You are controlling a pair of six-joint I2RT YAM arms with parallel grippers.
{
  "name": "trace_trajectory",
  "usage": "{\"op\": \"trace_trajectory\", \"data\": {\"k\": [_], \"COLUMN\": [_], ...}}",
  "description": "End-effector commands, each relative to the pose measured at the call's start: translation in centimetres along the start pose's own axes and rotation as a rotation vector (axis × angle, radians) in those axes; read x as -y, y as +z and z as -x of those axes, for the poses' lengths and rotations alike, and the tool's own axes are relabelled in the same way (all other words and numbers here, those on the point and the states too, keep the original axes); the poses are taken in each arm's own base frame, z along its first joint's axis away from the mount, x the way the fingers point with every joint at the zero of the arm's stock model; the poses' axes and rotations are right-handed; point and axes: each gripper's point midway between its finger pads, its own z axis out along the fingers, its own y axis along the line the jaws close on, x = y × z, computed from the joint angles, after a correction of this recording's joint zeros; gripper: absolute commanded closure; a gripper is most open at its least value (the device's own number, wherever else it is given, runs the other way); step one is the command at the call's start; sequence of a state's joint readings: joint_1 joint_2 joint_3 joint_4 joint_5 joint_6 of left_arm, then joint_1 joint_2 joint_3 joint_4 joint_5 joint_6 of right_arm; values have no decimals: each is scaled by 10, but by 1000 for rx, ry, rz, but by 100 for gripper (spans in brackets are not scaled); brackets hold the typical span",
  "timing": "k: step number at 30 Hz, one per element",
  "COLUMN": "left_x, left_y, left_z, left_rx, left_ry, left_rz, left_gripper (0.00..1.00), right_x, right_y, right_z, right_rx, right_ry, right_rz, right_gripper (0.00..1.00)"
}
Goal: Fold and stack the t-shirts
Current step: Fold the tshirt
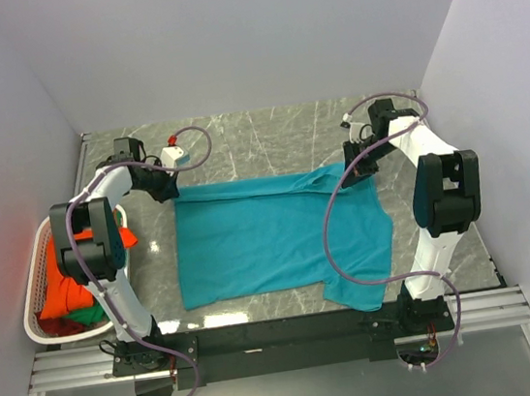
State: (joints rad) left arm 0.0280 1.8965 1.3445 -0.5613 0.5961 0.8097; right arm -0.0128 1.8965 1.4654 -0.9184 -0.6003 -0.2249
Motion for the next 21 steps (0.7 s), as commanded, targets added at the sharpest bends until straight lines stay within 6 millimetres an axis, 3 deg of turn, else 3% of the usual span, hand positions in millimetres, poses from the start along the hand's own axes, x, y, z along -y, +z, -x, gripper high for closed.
{"op": "trace_trajectory", "data": {"k": [1, 7, 12, 21], "left_x": [1, 1, 13, 29], "left_y": [-16, -23, -28, -19], "left_z": [7, 11, 10, -17], "left_rx": [-1, -14, -11, -91], "left_ry": [37, 10, 12, 10], "left_rz": [27, 33, 21, -5], "left_gripper": [100, 100, 100, 100], "right_x": [-12, -17, -13, -9], "right_y": [-20, -28, -21, -12], "right_z": [17, 20, 13, -1], "right_rx": [67, 70, 42, 8], "right_ry": [-47, -70, -58, -47], "right_rz": [-10, -4, -3, 0], "right_gripper": [100, 100, 100, 100]}}
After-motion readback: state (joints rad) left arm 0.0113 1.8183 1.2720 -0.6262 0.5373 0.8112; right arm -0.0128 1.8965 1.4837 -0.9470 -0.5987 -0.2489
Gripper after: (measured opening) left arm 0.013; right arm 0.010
